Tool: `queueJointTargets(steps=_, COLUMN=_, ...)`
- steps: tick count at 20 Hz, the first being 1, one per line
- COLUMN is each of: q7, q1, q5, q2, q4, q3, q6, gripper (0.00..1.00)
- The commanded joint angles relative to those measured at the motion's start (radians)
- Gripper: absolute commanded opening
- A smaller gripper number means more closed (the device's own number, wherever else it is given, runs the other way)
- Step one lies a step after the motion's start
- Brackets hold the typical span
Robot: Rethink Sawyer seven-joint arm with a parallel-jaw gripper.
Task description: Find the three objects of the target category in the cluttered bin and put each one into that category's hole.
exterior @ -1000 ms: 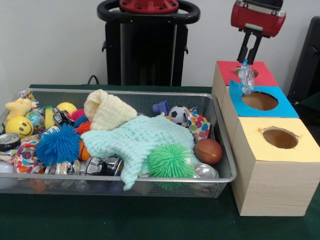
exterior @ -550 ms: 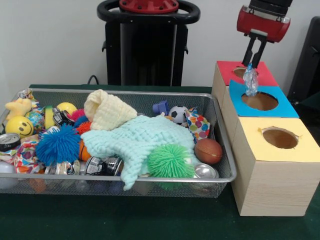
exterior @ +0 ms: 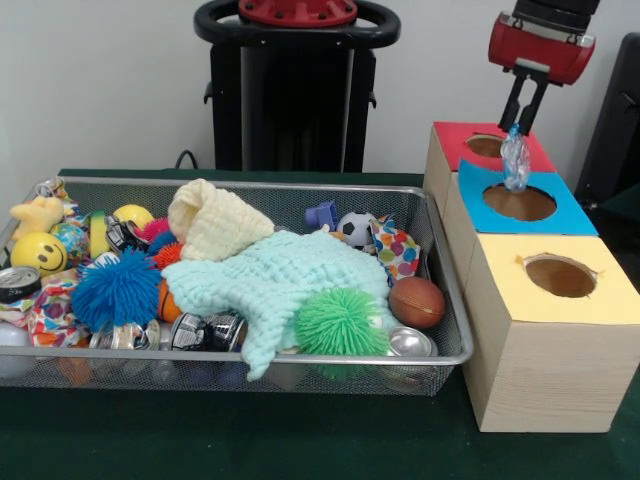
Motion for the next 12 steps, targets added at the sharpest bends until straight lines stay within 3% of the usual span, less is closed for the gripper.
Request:
queueJointTargets(steps=1, q7=0.283, q1=0.003, q5=0.067, q2=0.057, q4=-0.025, q3=0.010, q6=-0.027, gripper=0.00)
queueJointTargets(steps=4, q7=0.270, q1=0.010, q5=0.070, q2=0.067, q4=-0.036, q3=-0.006, q6=-0.027, gripper=0.00)
queueJointTargets(steps=5, q7=0.261, q1=0.012, q5=0.070, q2=0.071, q4=-0.038, q3=-0.014, q6=-0.033, gripper=1.00)
queueJointTargets(steps=8, q7=0.266, q1=0.011, q5=0.072, q2=0.061, q4=-0.040, q3=-0.033, q6=-0.015, gripper=1.00)
queueJointTargets(steps=12, q7=0.244, q1=-0.017, q5=0.095, q2=0.033, q4=0.021, q3=0.019, q6=-0.079, gripper=1.00)
